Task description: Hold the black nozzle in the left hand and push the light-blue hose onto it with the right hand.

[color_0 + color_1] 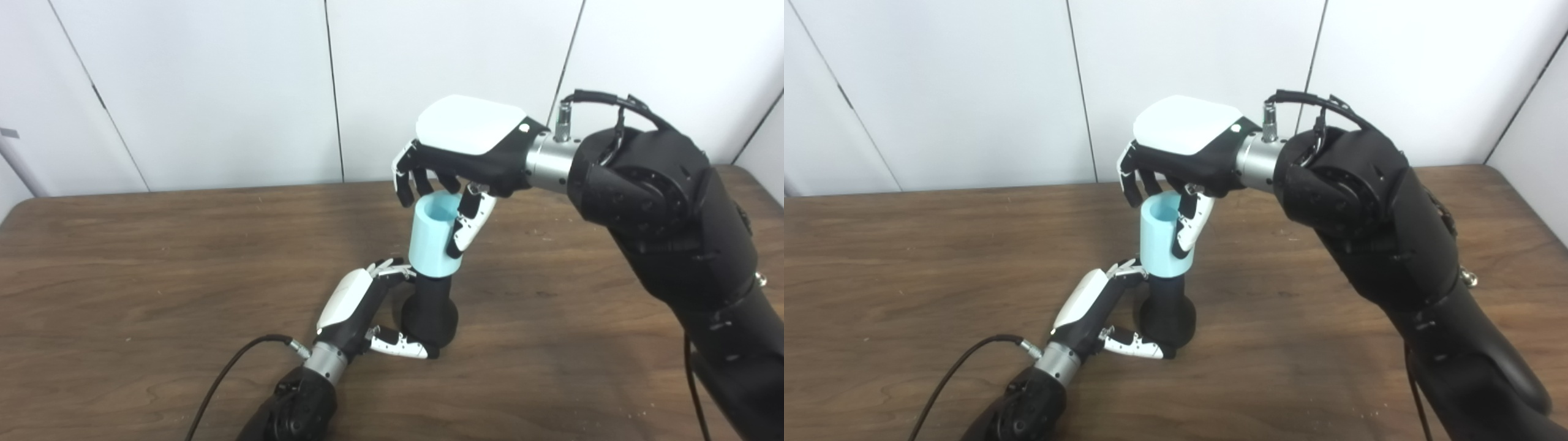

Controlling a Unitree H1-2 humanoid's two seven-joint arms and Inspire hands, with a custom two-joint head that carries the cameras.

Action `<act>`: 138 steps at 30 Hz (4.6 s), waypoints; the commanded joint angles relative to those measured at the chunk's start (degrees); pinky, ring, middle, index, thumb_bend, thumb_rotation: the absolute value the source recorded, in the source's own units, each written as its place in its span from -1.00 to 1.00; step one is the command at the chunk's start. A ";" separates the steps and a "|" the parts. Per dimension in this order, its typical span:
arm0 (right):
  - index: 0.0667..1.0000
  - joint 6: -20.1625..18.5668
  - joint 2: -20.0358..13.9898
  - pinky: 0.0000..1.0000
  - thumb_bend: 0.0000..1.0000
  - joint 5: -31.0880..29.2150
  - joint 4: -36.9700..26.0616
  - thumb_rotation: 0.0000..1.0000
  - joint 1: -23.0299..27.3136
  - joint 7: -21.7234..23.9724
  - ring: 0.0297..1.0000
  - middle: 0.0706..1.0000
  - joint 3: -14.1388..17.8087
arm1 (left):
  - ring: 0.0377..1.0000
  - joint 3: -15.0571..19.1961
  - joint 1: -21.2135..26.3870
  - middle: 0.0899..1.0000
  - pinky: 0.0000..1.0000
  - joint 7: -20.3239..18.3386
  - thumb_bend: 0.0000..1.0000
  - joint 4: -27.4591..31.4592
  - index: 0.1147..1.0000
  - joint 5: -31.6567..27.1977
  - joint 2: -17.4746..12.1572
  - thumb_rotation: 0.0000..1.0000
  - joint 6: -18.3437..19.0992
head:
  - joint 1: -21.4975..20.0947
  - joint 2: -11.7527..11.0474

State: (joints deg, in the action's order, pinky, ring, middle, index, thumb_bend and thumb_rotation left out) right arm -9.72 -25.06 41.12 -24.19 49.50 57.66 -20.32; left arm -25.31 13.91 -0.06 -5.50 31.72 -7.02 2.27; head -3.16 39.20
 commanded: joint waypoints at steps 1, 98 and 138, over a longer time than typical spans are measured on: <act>0.02 -1.20 -0.97 -0.55 0.02 0.80 -1.70 -1.00 3.22 0.53 -0.35 -0.12 0.58 | 0.88 -0.65 -2.79 0.58 1.00 -1.50 0.04 -1.95 -0.16 2.32 -1.23 -0.85 2.02 | -0.08 0.02; -0.10 0.05 0.45 -0.82 0.06 2.00 -2.81 -1.00 -4.42 -3.80 -0.66 -0.14 -2.93 | 0.87 -0.54 -2.83 0.58 1.00 -2.14 0.04 -1.30 -0.16 2.16 -1.26 -0.85 2.50 | 0.29 1.00; 0.82 28.46 -0.23 1.00 1.00 -10.55 1.86 0.12 -14.41 -33.72 1.00 0.96 10.84 | 0.87 -0.63 -2.97 0.57 1.00 -2.16 0.04 -1.21 -0.16 2.19 -1.27 -0.85 2.47 | 0.54 1.25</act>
State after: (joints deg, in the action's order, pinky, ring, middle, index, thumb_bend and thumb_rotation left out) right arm 16.97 -24.76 31.91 -21.71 33.77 26.50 -10.86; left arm -25.31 13.29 -0.48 -4.51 31.75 -7.03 2.78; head -2.55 40.43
